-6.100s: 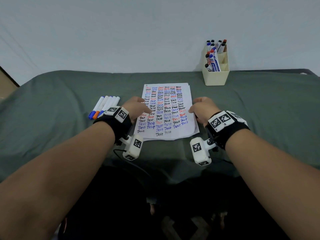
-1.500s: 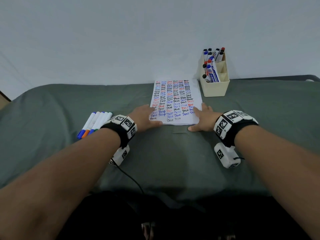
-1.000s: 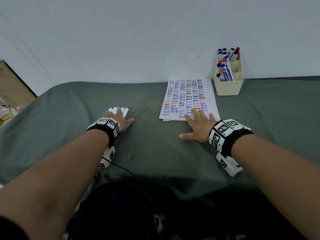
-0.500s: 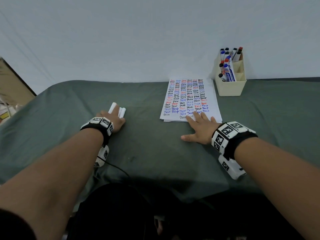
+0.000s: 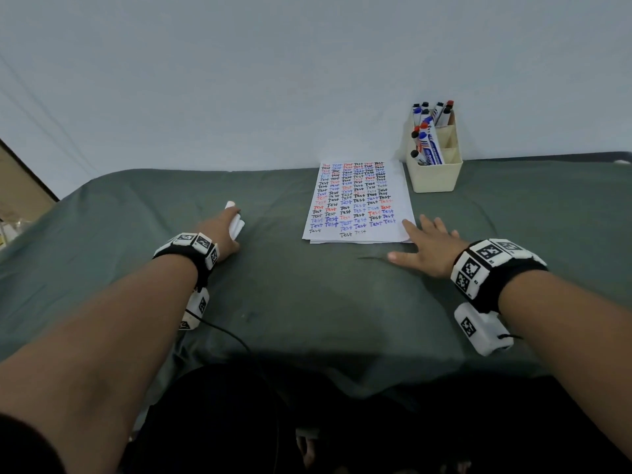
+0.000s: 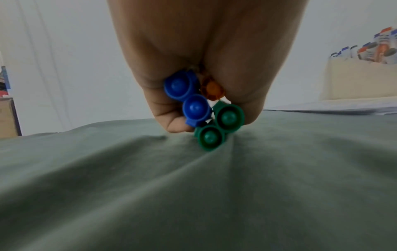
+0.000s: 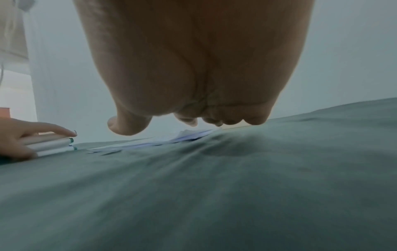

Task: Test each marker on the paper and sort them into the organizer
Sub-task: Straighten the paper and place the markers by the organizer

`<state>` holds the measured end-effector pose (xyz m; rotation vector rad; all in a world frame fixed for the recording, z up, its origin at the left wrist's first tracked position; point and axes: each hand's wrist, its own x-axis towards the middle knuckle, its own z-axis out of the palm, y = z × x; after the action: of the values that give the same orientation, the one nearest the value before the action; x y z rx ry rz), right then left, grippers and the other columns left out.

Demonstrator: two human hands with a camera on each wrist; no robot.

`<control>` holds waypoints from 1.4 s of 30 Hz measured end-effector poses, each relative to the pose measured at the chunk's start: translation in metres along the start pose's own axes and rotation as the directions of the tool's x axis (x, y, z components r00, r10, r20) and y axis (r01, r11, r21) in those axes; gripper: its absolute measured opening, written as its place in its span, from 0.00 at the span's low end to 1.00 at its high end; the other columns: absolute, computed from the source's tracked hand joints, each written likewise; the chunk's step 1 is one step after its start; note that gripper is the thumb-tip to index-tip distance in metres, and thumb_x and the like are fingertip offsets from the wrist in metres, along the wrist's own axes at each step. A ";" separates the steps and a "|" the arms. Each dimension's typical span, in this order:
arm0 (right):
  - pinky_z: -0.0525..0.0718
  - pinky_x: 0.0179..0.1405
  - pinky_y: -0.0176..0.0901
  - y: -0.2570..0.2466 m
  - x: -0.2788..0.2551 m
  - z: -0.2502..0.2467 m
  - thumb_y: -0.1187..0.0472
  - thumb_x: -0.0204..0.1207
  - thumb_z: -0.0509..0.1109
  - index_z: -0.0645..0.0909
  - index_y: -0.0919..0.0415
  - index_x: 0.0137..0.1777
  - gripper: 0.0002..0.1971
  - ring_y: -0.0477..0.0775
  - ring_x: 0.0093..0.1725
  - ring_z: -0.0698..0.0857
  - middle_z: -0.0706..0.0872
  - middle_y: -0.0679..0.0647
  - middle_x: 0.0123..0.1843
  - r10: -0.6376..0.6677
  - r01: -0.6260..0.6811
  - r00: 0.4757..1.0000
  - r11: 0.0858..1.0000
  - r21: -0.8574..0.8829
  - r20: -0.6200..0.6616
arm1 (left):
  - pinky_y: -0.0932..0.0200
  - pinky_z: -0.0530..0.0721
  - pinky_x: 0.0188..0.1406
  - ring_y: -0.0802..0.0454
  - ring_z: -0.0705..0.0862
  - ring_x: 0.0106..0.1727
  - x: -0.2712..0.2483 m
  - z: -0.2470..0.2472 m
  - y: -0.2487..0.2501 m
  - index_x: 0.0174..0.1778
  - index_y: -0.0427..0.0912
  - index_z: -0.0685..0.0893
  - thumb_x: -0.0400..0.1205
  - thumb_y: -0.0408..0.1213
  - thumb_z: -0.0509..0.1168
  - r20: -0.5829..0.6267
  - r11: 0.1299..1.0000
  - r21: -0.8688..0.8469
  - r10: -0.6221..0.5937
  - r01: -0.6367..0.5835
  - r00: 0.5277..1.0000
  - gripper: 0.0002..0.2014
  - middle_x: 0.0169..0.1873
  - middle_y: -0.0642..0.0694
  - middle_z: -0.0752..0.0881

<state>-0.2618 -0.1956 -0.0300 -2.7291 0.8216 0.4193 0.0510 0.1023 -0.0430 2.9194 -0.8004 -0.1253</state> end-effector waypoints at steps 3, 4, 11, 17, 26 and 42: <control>0.47 0.85 0.70 0.019 -0.003 0.000 0.23 0.77 0.56 0.40 0.47 0.91 0.50 0.65 0.90 0.39 0.39 0.57 0.92 0.035 -0.035 0.999 0.999 -0.004 -0.005 | 0.52 0.77 0.60 0.34 0.82 0.66 -0.008 -0.006 0.018 0.85 0.55 0.61 0.76 0.36 0.73 0.000 0.998 -0.039 0.050 -0.049 0.999 0.42 0.75 0.39 0.77; 0.47 0.85 0.70 0.025 -0.004 0.000 0.23 0.77 0.56 0.40 0.47 0.91 0.50 0.65 0.90 0.39 0.39 0.57 0.92 0.051 -0.051 0.999 0.999 -0.005 -0.008 | 0.52 0.77 0.63 0.35 0.81 0.68 -0.010 -0.008 0.026 0.86 0.54 0.61 0.76 0.35 0.72 -0.004 0.995 -0.065 0.071 -0.071 0.997 0.42 0.76 0.39 0.77; 0.49 0.85 0.71 0.068 -0.009 -0.002 0.22 0.76 0.54 0.41 0.48 0.91 0.51 0.66 0.90 0.41 0.40 0.58 0.92 0.158 -0.158 0.987 0.987 -0.004 -0.023 | 0.58 0.81 0.35 0.42 0.85 0.50 -0.021 -0.019 0.117 0.85 0.60 0.60 0.78 0.37 0.71 -0.010 0.956 -0.181 0.231 -0.229 0.973 0.42 0.67 0.41 0.82; 0.52 0.84 0.74 0.108 -0.015 -0.008 0.20 0.74 0.56 0.43 0.47 0.91 0.52 0.69 0.90 0.45 0.43 0.58 0.92 0.192 -0.193 0.980 0.981 -0.028 -0.045 | 0.60 0.78 0.32 0.50 0.84 0.42 -0.023 -0.014 0.225 0.85 0.63 0.58 0.77 0.37 0.70 -0.002 0.894 -0.274 0.367 -0.353 0.930 0.42 0.56 0.44 0.85; 0.48 0.84 0.75 0.120 -0.017 -0.001 0.19 0.74 0.56 0.39 0.45 0.90 0.54 0.67 0.90 0.41 0.35 0.54 0.91 0.272 -0.271 0.962 0.962 -0.037 0.026 | 0.57 0.77 0.50 0.39 0.84 0.63 -0.025 0.034 0.365 0.86 0.55 0.59 0.79 0.43 0.68 0.028 0.845 -0.334 0.451 -0.417 0.892 0.39 0.67 0.40 0.82; 0.49 0.84 0.75 0.118 -0.015 0.002 0.20 0.73 0.60 0.42 0.46 0.91 0.54 0.66 0.90 0.41 0.36 0.54 0.92 0.291 -0.291 0.957 0.957 0.000 -0.010 | 0.50 0.81 0.54 0.41 0.84 0.55 -0.032 0.031 0.372 0.63 0.48 0.81 0.78 0.66 0.59 -0.055 0.874 -0.226 0.429 -0.429 0.902 0.28 0.54 0.43 0.85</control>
<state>-0.3410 -0.2831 -0.0457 -2.6178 1.2334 0.4645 -0.1668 -0.2016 -0.0242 2.4537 -1.3128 -0.1613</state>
